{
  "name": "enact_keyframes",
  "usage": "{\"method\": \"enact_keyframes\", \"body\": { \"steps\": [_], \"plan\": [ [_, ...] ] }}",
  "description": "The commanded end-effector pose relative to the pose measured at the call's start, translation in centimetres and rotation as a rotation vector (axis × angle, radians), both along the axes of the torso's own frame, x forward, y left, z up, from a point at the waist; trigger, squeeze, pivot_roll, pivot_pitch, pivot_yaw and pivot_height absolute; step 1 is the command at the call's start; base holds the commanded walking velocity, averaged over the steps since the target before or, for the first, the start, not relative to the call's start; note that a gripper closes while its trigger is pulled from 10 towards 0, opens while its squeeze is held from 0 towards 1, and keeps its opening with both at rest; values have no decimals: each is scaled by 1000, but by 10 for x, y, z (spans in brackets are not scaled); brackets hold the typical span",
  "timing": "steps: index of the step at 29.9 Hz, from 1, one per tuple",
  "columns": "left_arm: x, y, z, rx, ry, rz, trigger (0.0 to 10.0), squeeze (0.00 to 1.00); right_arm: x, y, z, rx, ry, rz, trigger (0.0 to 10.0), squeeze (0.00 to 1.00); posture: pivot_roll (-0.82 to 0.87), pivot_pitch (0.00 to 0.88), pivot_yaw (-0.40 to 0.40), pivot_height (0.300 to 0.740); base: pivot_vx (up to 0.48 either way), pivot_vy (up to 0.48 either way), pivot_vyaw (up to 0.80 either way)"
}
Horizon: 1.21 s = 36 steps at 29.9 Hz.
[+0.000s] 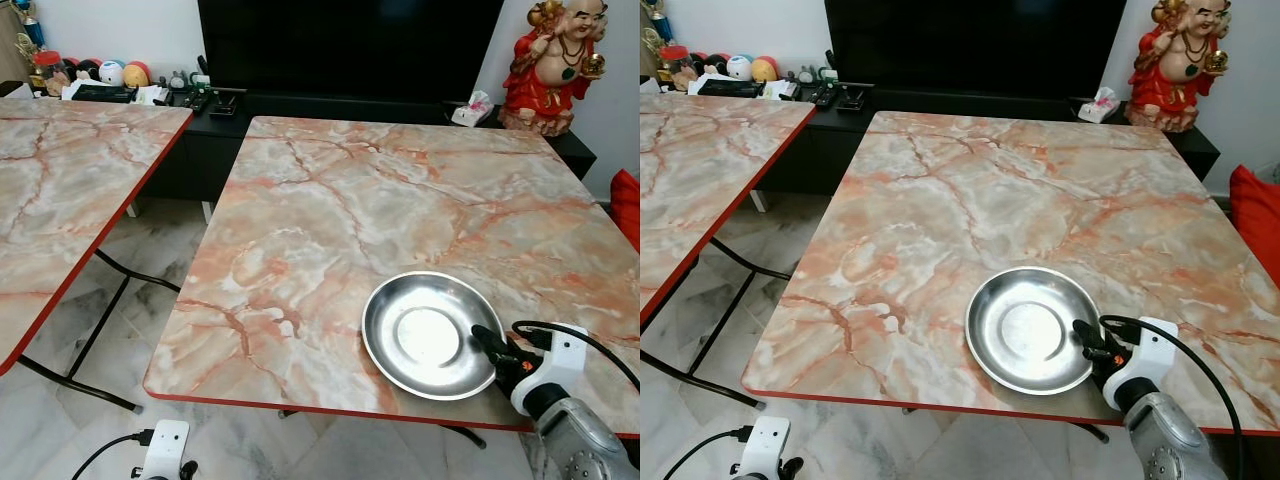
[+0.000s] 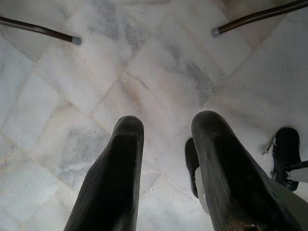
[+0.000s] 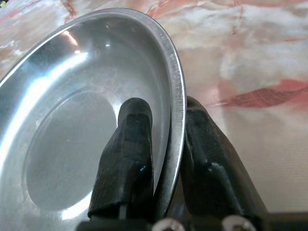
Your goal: Setting the table
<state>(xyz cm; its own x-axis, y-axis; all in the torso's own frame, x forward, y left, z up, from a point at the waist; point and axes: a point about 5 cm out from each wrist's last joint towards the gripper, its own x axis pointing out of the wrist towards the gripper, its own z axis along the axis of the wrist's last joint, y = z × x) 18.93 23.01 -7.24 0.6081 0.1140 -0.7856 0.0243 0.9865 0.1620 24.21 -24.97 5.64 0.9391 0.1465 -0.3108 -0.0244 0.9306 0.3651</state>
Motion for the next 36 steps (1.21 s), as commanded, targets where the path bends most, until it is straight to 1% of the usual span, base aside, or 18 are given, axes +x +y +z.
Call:
{"method": "enact_keyframes", "body": {
  "steps": [1,5,9,12,17,24,25,26,27,28,29,30,31,36],
  "plan": [
    [-7,0,-4,-4,27,1,10000,0,-7,1,-13,-25,68,9,10000,0,26,12,-46,740,0,0,0],
    [-7,1,-3,-3,26,0,10000,0,-14,3,-21,-20,110,16,10000,0,26,14,-43,740,0,0,0],
    [-6,2,-3,-1,25,0,10000,0,-13,0,-22,-15,112,9,10000,0,25,14,-44,740,0,0,0],
    [-6,2,-3,0,24,2,10000,0,-14,1,-23,-12,114,13,10000,0,26,14,-43,740,0,0,0],
    [-7,3,-3,1,27,3,10000,0,-19,2,-30,-13,142,19,10000,0,27,10,-43,740,0,0,0],
    [-7,3,-3,2,27,7,10000,0,-18,2,-30,-5,144,31,10000,0,29,11,-44,740,0,0,0],
    [-8,3,-3,2,27,7,10000,0,-18,2,-30,-2,143,34,10000,59,29,10,-44,740,0,0,0],
    [-8,2,-3,1,28,8,10000,0,-18,2,-30,-4,144,36,10000,957,29,10,-44,740,0,0,0],
    [-8,2,-4,1,28,8,10000,0,-18,2,-30,-6,145,37,10000,957,29,10,-44,740,0,0,0],
    [-8,2,-4,1,28,8,10000,0,-18,2,-30,-15,145,43,10000,851,28,11,-44,740,0,0,0],
    [-8,2,-4,1,28,8,10000,0,-18,3,-30,-18,144,47,10000,153,28,11,-45,740,0,0,0],
    [-8,2,-4,0,29,8,10000,0,-18,3,-30,-21,144,49,10000,153,28,11,-45,740,0,0,0],
    [-8,3,-4,0,28,9,10000,0,-18,3,-29,-21,142,51,10000,0,29,11,-45,740,0,0,0],
    [-9,4,-4,0,29,12,10000,0,-17,2,-28,-27,139,48,10000,0,30,11,-46,740,0,0,0]
  ]
}}
